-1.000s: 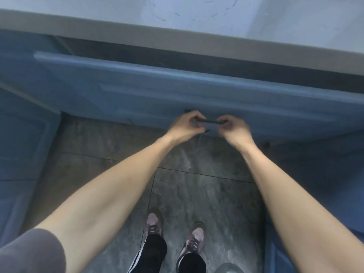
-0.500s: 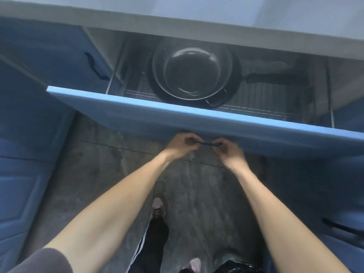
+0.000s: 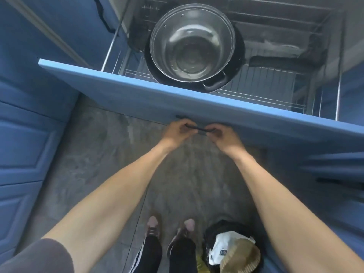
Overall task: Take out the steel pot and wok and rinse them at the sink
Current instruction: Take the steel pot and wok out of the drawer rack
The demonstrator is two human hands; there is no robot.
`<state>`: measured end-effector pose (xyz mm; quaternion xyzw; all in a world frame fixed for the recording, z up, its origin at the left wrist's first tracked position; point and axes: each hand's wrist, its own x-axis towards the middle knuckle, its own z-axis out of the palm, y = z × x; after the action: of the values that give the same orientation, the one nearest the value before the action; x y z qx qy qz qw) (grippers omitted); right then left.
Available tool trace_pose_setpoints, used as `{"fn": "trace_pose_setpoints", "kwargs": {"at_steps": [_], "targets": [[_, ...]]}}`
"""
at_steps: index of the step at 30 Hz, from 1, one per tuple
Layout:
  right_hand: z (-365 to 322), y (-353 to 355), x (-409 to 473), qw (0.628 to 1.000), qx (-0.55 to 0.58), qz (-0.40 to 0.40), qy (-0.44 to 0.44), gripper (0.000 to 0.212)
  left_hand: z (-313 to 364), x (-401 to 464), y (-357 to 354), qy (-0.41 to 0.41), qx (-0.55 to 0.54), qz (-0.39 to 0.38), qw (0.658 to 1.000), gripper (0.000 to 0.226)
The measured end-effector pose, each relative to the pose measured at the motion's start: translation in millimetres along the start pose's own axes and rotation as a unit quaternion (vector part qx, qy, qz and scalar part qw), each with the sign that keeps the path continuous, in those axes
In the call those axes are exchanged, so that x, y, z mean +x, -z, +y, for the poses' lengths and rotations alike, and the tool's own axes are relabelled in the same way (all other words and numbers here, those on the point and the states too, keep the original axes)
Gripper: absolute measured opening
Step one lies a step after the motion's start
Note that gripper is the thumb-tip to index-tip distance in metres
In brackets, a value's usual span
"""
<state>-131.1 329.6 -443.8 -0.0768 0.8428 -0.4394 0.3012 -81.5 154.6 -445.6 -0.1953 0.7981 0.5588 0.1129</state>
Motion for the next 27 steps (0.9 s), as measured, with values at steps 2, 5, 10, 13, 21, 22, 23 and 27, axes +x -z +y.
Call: {"fn": "trace_pose_setpoints", "kwargs": {"at_steps": [2, 5, 10, 13, 21, 22, 23, 27], "targets": [[3, -6, -12, 1.000, 0.014, 0.001, -0.005, 0.020, -3, -10, 1, 0.007, 0.001, -0.013, 1.000, 0.011], [10, -16, -29, 0.999, 0.039, 0.010, -0.006, 0.019, -5, -25, 0, 0.007, -0.003, -0.036, 0.999, 0.009], [4, -33, -42, 0.999, 0.044, 0.023, -0.015, 0.021, -21, -38, 7, -0.002, 0.019, -0.036, 0.999, 0.018], [2, -32, -40, 0.999, 0.013, 0.022, -0.036, 0.020, -19, -40, 4, -0.009, 0.030, -0.049, 0.998, 0.030], [-67, -2, -110, 0.978, -0.147, -0.130, -0.063, 0.055, 68, -121, 79, -0.021, 0.295, -0.259, 0.919, 0.055], [-78, 8, -137, 0.979, -0.132, -0.145, -0.061, 0.043, 92, -147, 99, -0.019, 0.262, -0.279, 0.924, 0.048], [-93, 21, -165, 0.979, -0.099, -0.169, -0.060, 0.030, 119, -171, 120, -0.017, 0.225, -0.294, 0.929, 0.040], [-147, 97, -249, 0.962, 0.072, -0.254, -0.064, 0.023, 213, -202, 216, -0.003, 0.148, -0.293, 0.944, 0.020]]}}
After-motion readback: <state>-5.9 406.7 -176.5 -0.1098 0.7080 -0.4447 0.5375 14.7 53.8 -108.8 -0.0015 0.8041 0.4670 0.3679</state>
